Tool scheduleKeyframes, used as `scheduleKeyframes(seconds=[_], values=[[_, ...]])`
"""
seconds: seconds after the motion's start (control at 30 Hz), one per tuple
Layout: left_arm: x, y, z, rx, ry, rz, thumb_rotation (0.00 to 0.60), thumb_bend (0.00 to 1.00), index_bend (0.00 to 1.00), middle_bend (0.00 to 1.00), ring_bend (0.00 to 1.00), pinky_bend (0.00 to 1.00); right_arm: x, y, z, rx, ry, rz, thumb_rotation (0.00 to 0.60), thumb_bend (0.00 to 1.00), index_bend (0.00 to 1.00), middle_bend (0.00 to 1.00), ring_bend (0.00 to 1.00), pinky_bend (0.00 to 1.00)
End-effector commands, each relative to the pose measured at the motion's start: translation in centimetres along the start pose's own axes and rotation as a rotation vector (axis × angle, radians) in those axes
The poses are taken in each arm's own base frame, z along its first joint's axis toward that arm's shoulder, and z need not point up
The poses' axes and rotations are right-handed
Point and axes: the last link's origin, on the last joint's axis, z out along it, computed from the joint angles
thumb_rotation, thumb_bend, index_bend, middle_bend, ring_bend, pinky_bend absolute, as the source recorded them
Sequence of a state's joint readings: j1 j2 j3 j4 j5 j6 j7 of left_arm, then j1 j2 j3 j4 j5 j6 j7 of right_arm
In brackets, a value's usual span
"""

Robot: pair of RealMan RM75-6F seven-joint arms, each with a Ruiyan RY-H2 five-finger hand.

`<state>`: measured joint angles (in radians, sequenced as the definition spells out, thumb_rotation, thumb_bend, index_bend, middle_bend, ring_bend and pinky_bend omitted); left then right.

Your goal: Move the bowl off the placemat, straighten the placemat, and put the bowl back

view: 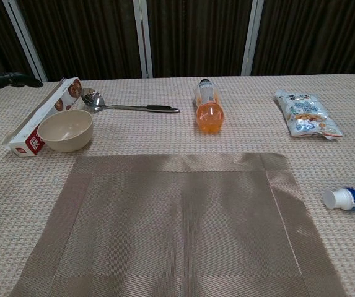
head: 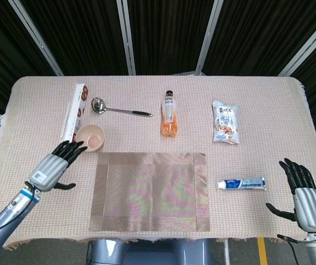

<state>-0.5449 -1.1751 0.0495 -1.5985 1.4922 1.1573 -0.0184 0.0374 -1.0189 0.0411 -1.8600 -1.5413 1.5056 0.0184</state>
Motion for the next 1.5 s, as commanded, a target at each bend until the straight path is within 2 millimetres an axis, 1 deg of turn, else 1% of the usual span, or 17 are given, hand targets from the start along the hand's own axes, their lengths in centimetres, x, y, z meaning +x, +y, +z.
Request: scheduleKeyframes(seconds=[0.03,0.07,0.17,0.27,0.4,0.47,0.57,0.7,0.93,1.0,1.17,1.27,1.4,1.5], values=[[-0.8,-2.7,5.5,0.112,0.006,0.016,0.6,0.01,0.1,0.0,0.0,0.0,-0.1,0.1,0.1,-0.004,-0.001,-0.004,0.6,0.0,0.0,0.0,0.0,0.0],[-1.1,-3.0,6.2,0.127,0.006,0.021,0.6,0.03,0.15,0.0,0.0,0.0,-0.1,0.1,0.1,-0.006,0.0,-0.005,0.6,0.0,0.0,0.0,0.0,0.0],[-2.0,-3.6,8.0,0.161,0.001,0.027,0.6,0.12,0.23,0.0,0.0,0.0,-0.2,0.3,0.3,-0.011,-0.004,-0.01,0.6,0.0,0.0,0.0,0.0,0.0],[-3.2,-3.6,9.7,0.174,-0.004,0.02,0.6,0.19,0.26,0.0,0.0,0.0,-0.4,0.5,0.5,-0.02,-0.014,-0.015,0.6,0.0,0.0,0.0,0.0,0.0],[-4.5,-3.3,11.0,0.172,-0.006,0.014,0.6,0.27,0.28,0.0,0.0,0.0,-0.6,0.7,0.7,-0.029,-0.019,-0.018,0.6,0.0,0.0,0.0,0.0,0.0],[-5.0,-3.3,11.4,0.169,-0.008,0.026,0.6,0.33,0.31,0.0,0.0,0.0,-0.6,0.8,0.7,-0.033,-0.019,-0.019,0.6,0.0,0.0,0.0,0.0,0.0],[-5.5,-3.2,11.9,0.169,-0.012,0.031,0.6,0.36,0.35,0.0,0.0,0.0,-0.6,0.8,0.8,-0.038,-0.02,-0.018,0.6,0.0,0.0,0.0,0.0,0.0],[-5.9,-3.3,12.1,0.168,-0.012,0.04,0.6,0.36,0.37,0.0,0.0,0.0,-0.6,0.9,0.8,-0.04,-0.018,-0.018,0.6,0.0,0.0,0.0,0.0,0.0],[-6.2,-3.7,11.9,0.173,-0.015,0.044,0.6,0.37,0.41,0.0,0.0,0.0,-0.6,0.9,0.8,-0.041,-0.021,-0.016,0.6,0.0,0.0,0.0,0.0,0.0],[-6.3,-3.7,11.9,0.176,-0.015,0.046,0.6,0.39,0.44,0.0,0.0,0.0,-0.7,0.9,0.8,-0.041,-0.024,-0.016,0.6,0.0,0.0,0.0,0.0,0.0],[-6.3,-3.7,12.0,0.172,-0.009,0.045,0.6,0.41,0.57,0.0,0.0,0.0,-0.7,1.0,0.8,-0.042,-0.026,-0.015,0.6,0.0,0.0,0.0,0.0,0.0],[-6.3,-3.6,12.0,0.171,-0.002,0.047,0.6,0.42,0.62,0.0,0.0,0.0,-0.7,0.9,0.8,-0.042,-0.027,-0.015,0.6,0.0,0.0,0.0,0.0,0.0],[-6.1,-3.6,11.8,0.164,0.012,0.052,0.6,0.42,0.63,0.0,0.0,0.0,-0.7,0.9,0.8,-0.041,-0.027,-0.015,0.6,0.0,0.0,0.0,0.0,0.0],[-5.4,-3.2,11.7,0.145,0.04,0.055,0.6,0.42,0.64,0.0,0.0,0.0,-0.7,0.9,0.8,-0.04,-0.025,-0.012,0.6,0.0,0.0,0.0,0.0,0.0]])
